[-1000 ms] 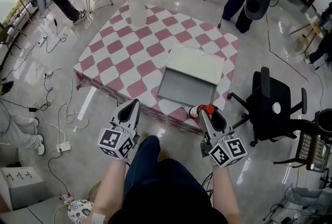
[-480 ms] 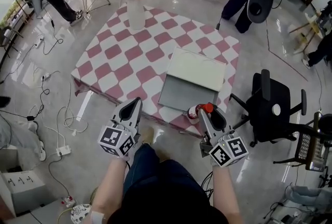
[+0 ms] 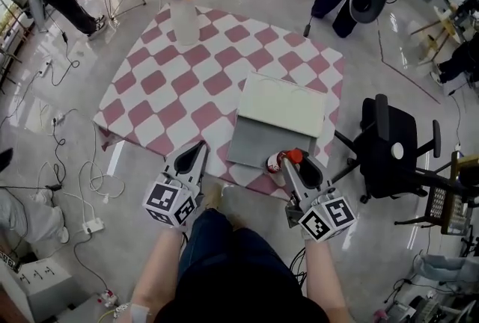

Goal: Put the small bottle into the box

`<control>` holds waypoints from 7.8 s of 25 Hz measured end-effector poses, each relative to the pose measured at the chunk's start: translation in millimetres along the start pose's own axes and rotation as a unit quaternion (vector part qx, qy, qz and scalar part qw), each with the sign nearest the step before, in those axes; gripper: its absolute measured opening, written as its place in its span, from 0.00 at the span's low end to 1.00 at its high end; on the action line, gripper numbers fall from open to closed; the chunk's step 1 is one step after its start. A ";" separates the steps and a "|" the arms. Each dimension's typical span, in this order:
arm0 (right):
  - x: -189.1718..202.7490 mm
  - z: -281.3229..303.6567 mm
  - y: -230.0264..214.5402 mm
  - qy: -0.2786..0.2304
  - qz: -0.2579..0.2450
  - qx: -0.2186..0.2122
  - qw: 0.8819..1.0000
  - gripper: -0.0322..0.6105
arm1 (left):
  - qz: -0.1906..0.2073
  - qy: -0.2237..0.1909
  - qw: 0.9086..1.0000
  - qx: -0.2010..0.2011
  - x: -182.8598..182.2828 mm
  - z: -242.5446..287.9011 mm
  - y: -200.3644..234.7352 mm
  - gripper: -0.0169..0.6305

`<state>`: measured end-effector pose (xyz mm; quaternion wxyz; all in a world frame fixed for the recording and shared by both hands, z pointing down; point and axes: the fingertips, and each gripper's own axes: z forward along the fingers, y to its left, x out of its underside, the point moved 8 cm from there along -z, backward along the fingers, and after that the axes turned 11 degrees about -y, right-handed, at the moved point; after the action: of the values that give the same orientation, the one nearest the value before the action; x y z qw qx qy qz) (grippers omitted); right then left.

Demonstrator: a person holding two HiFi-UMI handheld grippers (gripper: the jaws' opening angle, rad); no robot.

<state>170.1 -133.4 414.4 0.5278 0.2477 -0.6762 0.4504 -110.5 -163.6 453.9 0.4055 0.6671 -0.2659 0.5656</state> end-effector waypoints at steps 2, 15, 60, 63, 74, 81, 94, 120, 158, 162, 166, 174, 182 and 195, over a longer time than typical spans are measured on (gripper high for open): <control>2.9 5.9 -1.0 0.003 0.001 0.004 1.000 0.28 | -0.002 0.005 1.000 0.007 3.0 6.0 4.6 0.03; 22.7 39.7 -0.2 0.036 -0.005 0.018 0.999 0.28 | -0.012 0.026 0.999 0.035 16.8 27.4 25.4 0.03; 77.1 117.7 27.6 0.177 -0.110 -0.083 0.974 0.28 | -0.046 0.043 0.996 0.064 42.3 62.9 58.7 0.03; 78.4 116.9 29.0 0.179 -0.116 -0.085 0.973 0.28 | -0.048 0.043 0.996 0.066 43.7 62.5 58.2 0.03; 77.5 109.0 29.9 0.192 -0.134 -0.089 0.968 0.28 | -0.052 0.043 0.996 0.064 42.1 60.0 58.0 0.03; 77.5 104.6 31.4 0.197 -0.140 -0.085 0.967 0.28 | -0.055 0.042 0.995 0.066 41.9 57.9 56.2 0.03; 78.3 97.6 34.5 0.194 -0.149 -0.075 0.967 0.29 | -0.054 0.044 0.995 0.065 38.4 50.9 51.1 0.03; 64.4 85.7 43.5 0.156 -0.117 -0.075 0.978 0.33 | -0.037 0.030 0.997 0.059 19.2 32.4 42.7 0.03; 0.8 28.2 42.5 0.043 -0.106 -0.038 0.993 0.06 | 0.008 -0.017 0.998 0.058 -31.1 22.3 -0.3 0.03; -8.8 22.4 41.3 0.023 -0.105 -0.026 0.994 0.06 | 0.012 -0.023 0.998 0.051 -38.1 19.6 0.3 0.03; -15.8 17.5 38.0 0.011 -0.098 -0.019 0.995 0.06 | 0.016 -0.026 0.998 0.051 -44.3 18.1 -1.3 0.03; -37.9 6.3 29.4 -0.008 -0.098 -0.012 0.995 0.06 | 0.023 -0.036 0.998 0.049 -58.2 15.4 -6.4 0.03; -56.3 -4.1 25.6 -0.030 -0.111 -0.009 0.993 0.06 | 0.030 -0.048 0.997 0.047 -68.4 14.4 -14.2 0.03; -69.6 -9.2 28.6 -0.049 -0.120 -0.015 0.991 0.06 | 0.038 -0.060 0.996 0.045 -80.1 12.2 -21.6 0.03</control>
<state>173.8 -121.7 339.6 0.5480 0.3409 -0.6731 0.3612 -103.9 -170.7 370.6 0.3367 0.7067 -0.2890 0.5511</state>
